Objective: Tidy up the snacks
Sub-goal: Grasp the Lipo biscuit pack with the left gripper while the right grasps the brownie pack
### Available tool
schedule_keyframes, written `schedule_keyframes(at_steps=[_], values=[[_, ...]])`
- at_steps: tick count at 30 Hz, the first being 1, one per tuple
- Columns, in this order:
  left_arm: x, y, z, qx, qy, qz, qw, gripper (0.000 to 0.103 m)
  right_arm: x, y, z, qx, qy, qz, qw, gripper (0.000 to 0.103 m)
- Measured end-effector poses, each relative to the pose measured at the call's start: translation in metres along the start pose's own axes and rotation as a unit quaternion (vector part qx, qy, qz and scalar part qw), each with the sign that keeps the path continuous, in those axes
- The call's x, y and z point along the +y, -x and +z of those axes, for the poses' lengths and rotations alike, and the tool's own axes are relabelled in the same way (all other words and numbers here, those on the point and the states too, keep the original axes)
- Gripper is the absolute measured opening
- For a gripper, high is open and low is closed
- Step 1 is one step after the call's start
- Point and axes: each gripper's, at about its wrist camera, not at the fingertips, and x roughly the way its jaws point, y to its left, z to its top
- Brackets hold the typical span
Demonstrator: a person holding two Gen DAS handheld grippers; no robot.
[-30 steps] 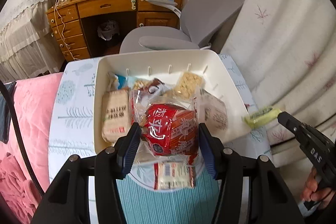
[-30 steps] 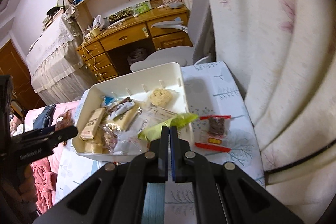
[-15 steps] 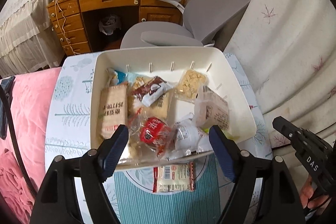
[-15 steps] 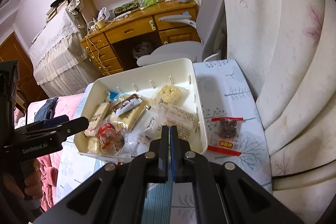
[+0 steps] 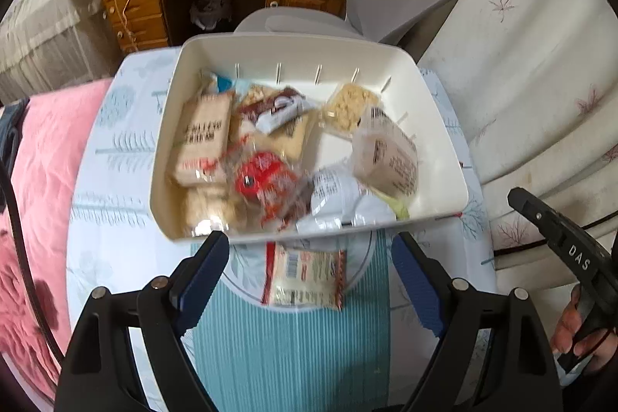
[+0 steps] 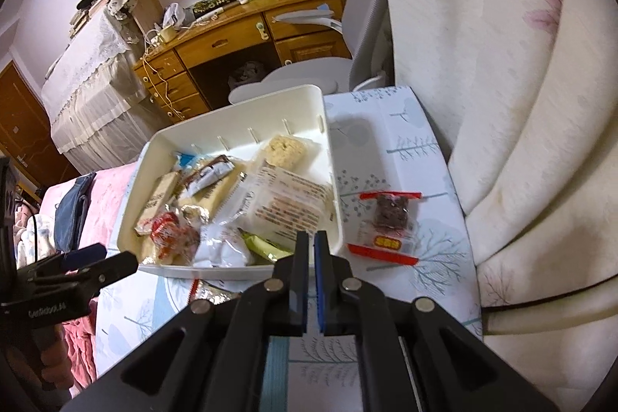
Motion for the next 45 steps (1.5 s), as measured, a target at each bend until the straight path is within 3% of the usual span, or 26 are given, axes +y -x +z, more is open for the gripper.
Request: schedule_keyframes(at_steps=[2, 4, 9, 13, 23, 29, 45], values=[[-0.002, -0.003, -0.007, 0.009, 0.008, -0.001, 0.9999, 0.085, -0.007, -0.001, -0.001, 0.006, -0.006, -0.001, 1.000, 0.021], [-0.004, -0.007, -0.013, 0.015, 0.012, 0.002, 0.9998, 0.086, -0.014, -0.001, -0.001, 0.010, -0.012, -0.004, 1.000, 0.028], [-0.010, -0.021, -0.029, 0.035, 0.029, 0.006, 0.9990, 0.089, -0.029, -0.007, -0.001, 0.022, -0.018, -0.008, 1.000, 0.032], [-0.013, -0.034, -0.041, 0.053, 0.040, 0.009, 0.9977, 0.090, -0.048, -0.020, 0.000, 0.036, -0.040, -0.008, 0.999, 0.043], [-0.011, -0.072, -0.061, 0.054, 0.079, 0.037, 0.9947, 0.090, -0.086, -0.060, -0.001, 0.073, -0.088, 0.000, 0.994, 0.049], [-0.005, -0.094, -0.068, 0.039, 0.106, 0.031, 0.9931, 0.090, -0.097, -0.089, -0.001, 0.074, -0.088, -0.005, 0.993, 0.049], [-0.012, -0.132, -0.060, 0.056, 0.090, 0.076, 0.9914, 0.090, -0.107, -0.141, 0.002, 0.057, -0.055, -0.010, 0.997, 0.049]])
